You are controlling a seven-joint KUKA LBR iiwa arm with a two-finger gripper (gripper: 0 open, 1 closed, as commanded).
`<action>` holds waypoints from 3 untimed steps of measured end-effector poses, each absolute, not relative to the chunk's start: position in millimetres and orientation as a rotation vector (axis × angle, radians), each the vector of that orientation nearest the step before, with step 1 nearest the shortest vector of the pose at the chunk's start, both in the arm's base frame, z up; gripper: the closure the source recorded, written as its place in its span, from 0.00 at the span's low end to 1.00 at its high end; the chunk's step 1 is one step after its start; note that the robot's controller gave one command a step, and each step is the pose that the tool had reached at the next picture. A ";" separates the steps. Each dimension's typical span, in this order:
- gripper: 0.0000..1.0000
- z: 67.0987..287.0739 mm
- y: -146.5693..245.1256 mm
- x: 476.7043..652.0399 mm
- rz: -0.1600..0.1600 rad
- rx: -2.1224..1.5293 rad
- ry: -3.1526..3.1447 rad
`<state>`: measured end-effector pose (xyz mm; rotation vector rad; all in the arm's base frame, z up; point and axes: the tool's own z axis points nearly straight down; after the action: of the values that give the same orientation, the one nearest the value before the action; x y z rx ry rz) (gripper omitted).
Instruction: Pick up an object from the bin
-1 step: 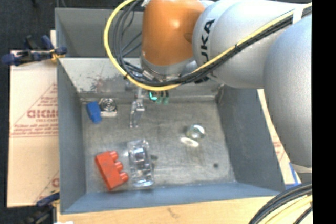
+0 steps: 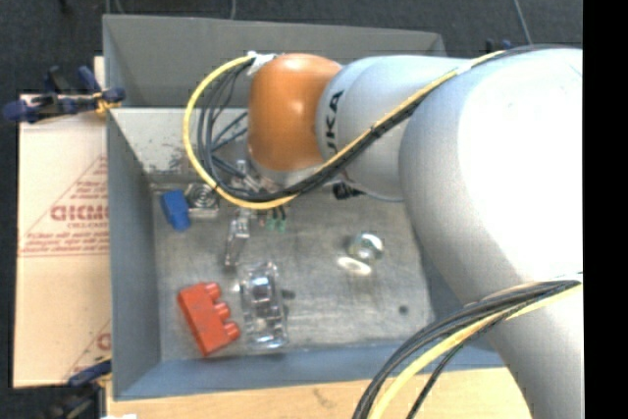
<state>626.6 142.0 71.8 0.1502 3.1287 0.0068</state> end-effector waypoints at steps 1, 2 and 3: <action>0.00 104.8 88.8 586.3 0.002 0.182 3.121; 0.00 117.3 59.9 543.8 -0.004 0.000 3.127; 0.00 74.0 120.4 505.2 -0.004 -0.290 3.117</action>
Offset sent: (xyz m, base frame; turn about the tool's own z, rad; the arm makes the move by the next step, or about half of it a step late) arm -0.0432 -0.0489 0.0282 0.0144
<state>505.2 120.4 74.0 -0.2903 3.1167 -0.0040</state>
